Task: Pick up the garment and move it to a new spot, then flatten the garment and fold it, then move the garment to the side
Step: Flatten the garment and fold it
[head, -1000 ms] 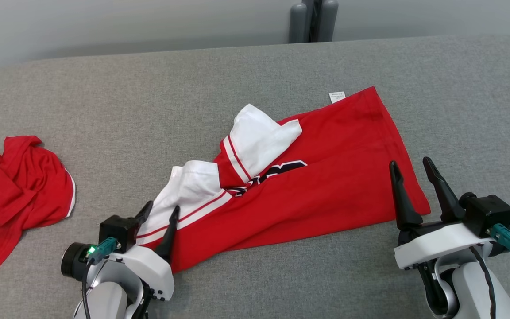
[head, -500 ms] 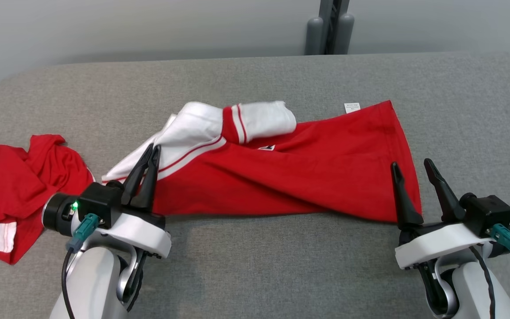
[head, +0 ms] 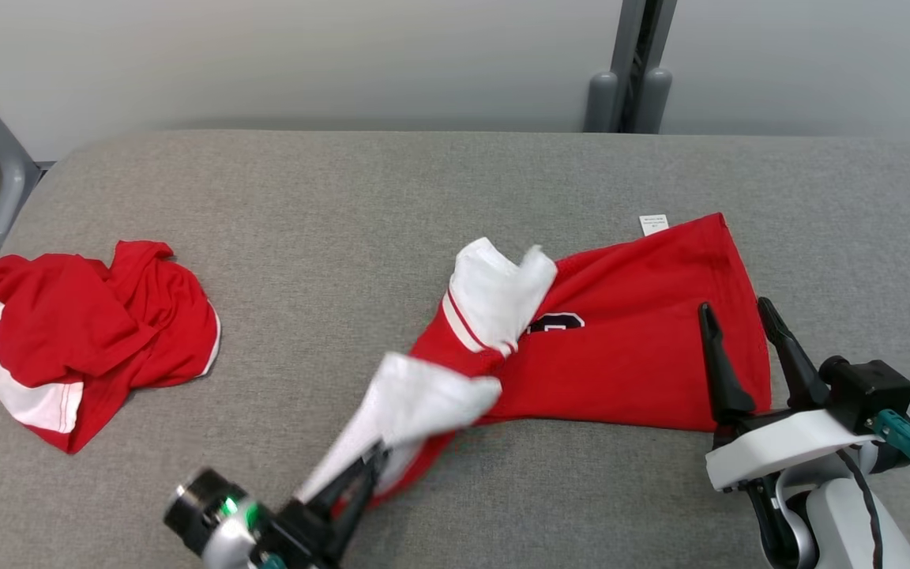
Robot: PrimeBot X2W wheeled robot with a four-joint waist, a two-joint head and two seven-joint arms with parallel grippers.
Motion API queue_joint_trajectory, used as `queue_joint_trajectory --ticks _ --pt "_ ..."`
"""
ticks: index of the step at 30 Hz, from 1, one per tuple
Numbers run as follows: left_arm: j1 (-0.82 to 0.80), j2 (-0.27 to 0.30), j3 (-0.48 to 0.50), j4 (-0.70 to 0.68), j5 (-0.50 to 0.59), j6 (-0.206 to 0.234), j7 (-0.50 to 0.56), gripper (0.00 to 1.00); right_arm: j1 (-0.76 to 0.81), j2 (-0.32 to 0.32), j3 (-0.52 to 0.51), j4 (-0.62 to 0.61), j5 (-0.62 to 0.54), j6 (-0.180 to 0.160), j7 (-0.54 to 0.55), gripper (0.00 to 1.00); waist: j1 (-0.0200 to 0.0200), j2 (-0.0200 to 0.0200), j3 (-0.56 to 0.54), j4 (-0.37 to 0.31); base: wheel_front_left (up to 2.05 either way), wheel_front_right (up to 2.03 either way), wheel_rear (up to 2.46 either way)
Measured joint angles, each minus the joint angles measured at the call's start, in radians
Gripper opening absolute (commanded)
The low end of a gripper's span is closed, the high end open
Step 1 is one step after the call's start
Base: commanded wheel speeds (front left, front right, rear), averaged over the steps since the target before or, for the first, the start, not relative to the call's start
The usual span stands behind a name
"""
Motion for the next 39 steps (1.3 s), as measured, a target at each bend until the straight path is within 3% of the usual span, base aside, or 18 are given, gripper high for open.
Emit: queue_joint_trajectory --ticks 3,6,12,20,30,39 --pt "0.031 0.027 -0.087 0.063 -0.004 -0.006 0.000 0.00 0.003 0.000 0.003 0.005 0.000 0.000 0.000 1.00 0.0000 0.0000 -0.005 0.008 0.00 0.00 0.00" --pt "0.035 0.045 -0.163 0.150 -0.039 -0.007 0.017 1.00 0.003 0.000 0.005 0.010 0.000 0.000 0.000 1.00 0.0000 0.0000 -0.008 0.011 0.00 0.00 0.00" --pt "-0.012 0.020 -0.137 0.163 -0.147 -0.007 0.005 1.00 0.003 0.000 0.003 0.013 0.004 0.000 0.000 1.00 0.0000 0.0000 -0.011 0.009 0.00 0.00 0.00" --pt "-0.052 -0.022 0.051 -0.001 -0.249 0.025 0.000 1.00 0.007 0.000 0.004 0.014 0.004 0.000 -0.002 1.00 0.0000 0.0000 -0.025 -0.003 0.00 0.00 0.00" --pt "-0.065 -0.092 0.235 -0.078 -0.242 0.067 0.000 1.00 0.007 0.000 0.010 0.002 -0.003 0.000 -0.002 1.00 0.0000 0.0000 -0.031 -0.024 0.00 0.00 0.00" --pt "-0.035 -0.150 0.300 -0.049 -0.206 0.060 0.000 1.00 0.014 0.000 0.024 -0.004 -0.003 0.000 -0.002 1.00 0.0000 0.0000 -0.025 -0.049 0.00 0.00 0.00"
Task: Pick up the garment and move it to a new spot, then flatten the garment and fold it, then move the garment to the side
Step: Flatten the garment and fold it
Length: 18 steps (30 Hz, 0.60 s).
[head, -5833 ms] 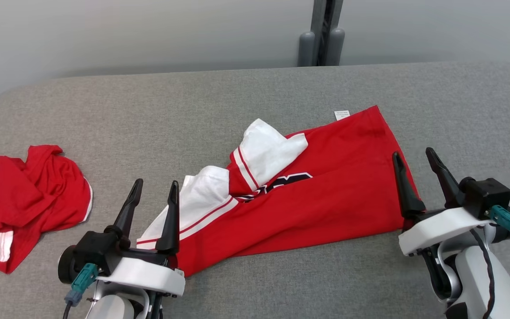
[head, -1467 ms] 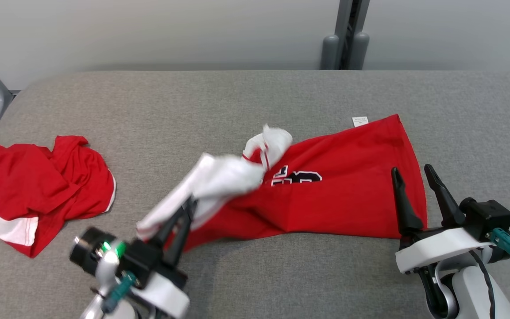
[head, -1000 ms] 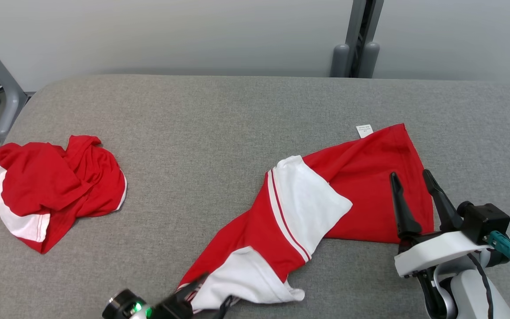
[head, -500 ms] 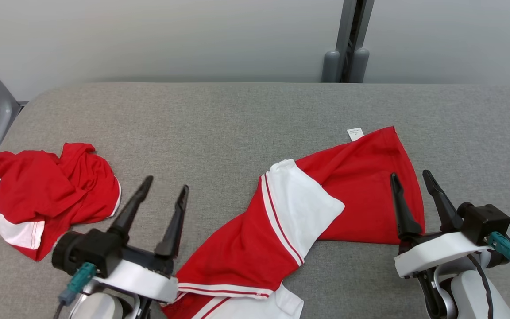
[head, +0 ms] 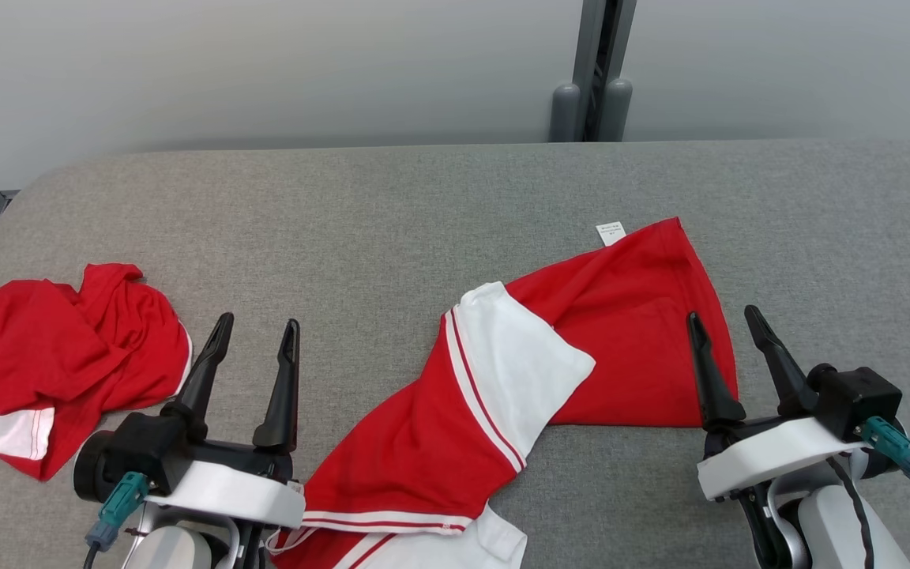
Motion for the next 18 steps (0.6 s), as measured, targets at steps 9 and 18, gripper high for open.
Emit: queue_joint_trajectory --ticks 9,18 --pt "0.006 -0.021 0.011 0.021 0.030 -0.026 0.000 1.00 0.000 0.000 0.000 -0.004 -0.002 0.000 0.002 1.00 0.0000 0.0000 0.008 -0.010 0.00 0.00 0.00" --pt "0.006 -0.025 0.015 0.029 0.044 -0.043 0.000 1.00 0.000 0.000 0.002 -0.006 -0.008 0.000 0.003 1.00 0.0000 0.0000 0.017 -0.009 0.00 0.00 0.00"
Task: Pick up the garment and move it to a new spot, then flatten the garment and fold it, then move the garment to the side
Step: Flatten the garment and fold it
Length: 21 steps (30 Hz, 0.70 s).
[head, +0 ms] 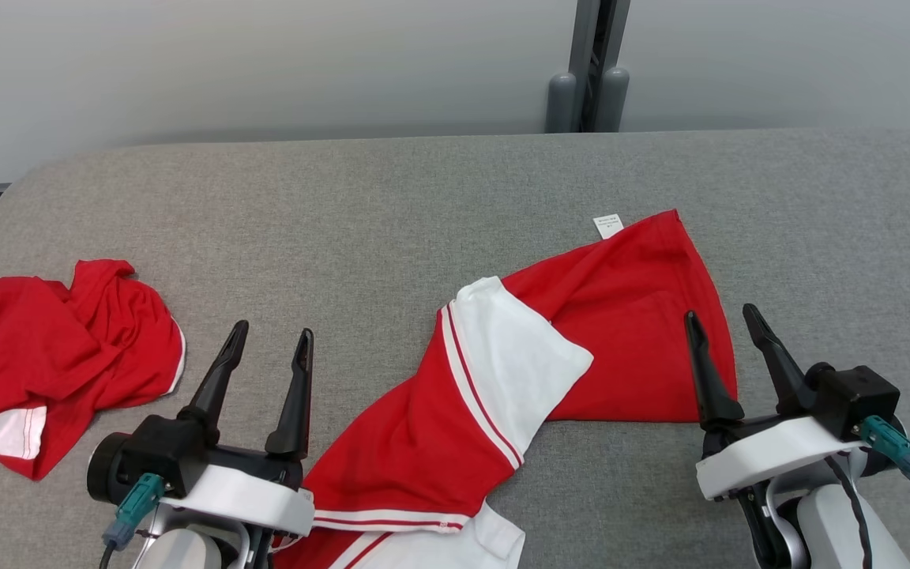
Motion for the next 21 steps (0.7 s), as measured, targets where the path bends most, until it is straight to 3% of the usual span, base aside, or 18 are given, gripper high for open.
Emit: queue_joint_trajectory --ticks 13,21 --pt "-0.127 -0.002 -0.147 0.171 0.037 -0.019 0.006 1.00 -0.025 0.000 0.006 -0.029 -0.021 0.000 0.011 1.00 0.0000 0.0000 0.081 -0.034 0.00 0.00 0.00" --pt "-0.266 0.003 -0.263 0.258 0.002 -0.025 0.103 1.00 -0.041 0.000 -0.002 -0.039 -0.023 0.000 0.009 1.00 0.0000 0.0000 0.143 -0.085 0.00 0.00 0.00"
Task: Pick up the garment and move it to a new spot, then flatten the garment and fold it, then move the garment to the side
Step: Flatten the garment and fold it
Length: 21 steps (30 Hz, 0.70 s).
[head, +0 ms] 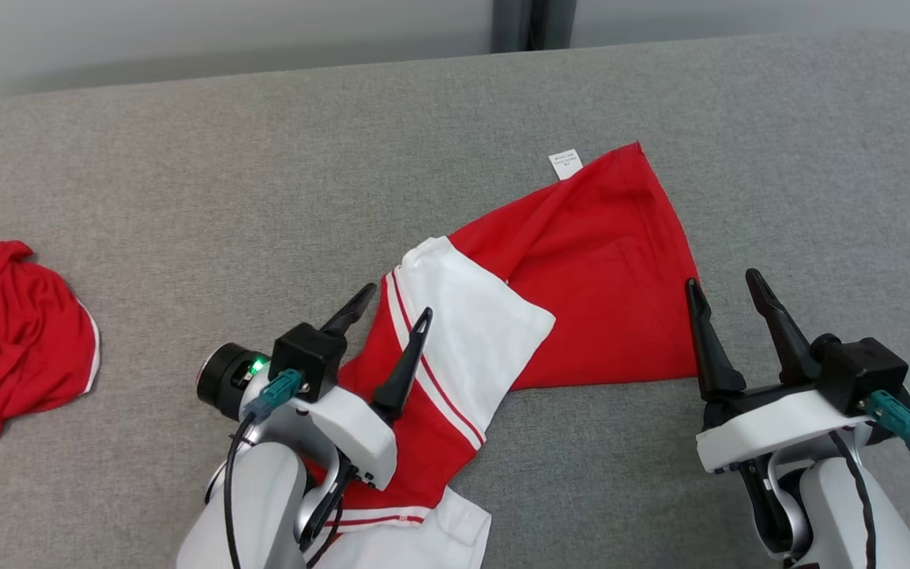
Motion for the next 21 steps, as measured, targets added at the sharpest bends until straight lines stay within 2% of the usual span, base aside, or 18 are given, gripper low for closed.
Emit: queue_joint_trajectory --ticks 9,11,12,13,21 --pt "-0.071 0.019 -0.067 0.044 -0.015 0.000 0.115 1.00 -0.019 0.000 0.003 0.004 0.015 0.000 -0.007 1.00 0.0000 0.0000 0.041 -0.035 0.00 0.00 0.00" --pt "-0.085 0.024 -0.070 0.058 -0.003 0.017 0.140 0.43 -0.020 0.000 0.006 0.006 0.016 0.000 -0.010 1.00 -0.0001 0.0000 0.047 -0.039 0.00 0.00 0.00" --pt "-0.089 0.026 -0.072 0.063 0.005 0.026 0.145 0.08 -0.020 0.000 0.008 0.007 0.017 0.000 -0.010 1.00 0.0000 0.0000 0.050 -0.041 0.00 0.00 0.00" --pt "-0.092 0.028 -0.072 0.068 0.011 0.036 0.150 0.00 -0.021 0.000 0.009 0.009 0.018 0.000 -0.010 1.00 0.0000 0.0000 0.052 -0.043 0.00 0.00 0.00" --pt "-0.120 0.040 -0.060 0.052 -0.010 0.040 0.131 0.00 -0.028 0.000 0.012 0.017 0.024 0.000 -0.013 1.00 0.0000 0.0000 0.059 -0.044 0.00 0.00 0.00"
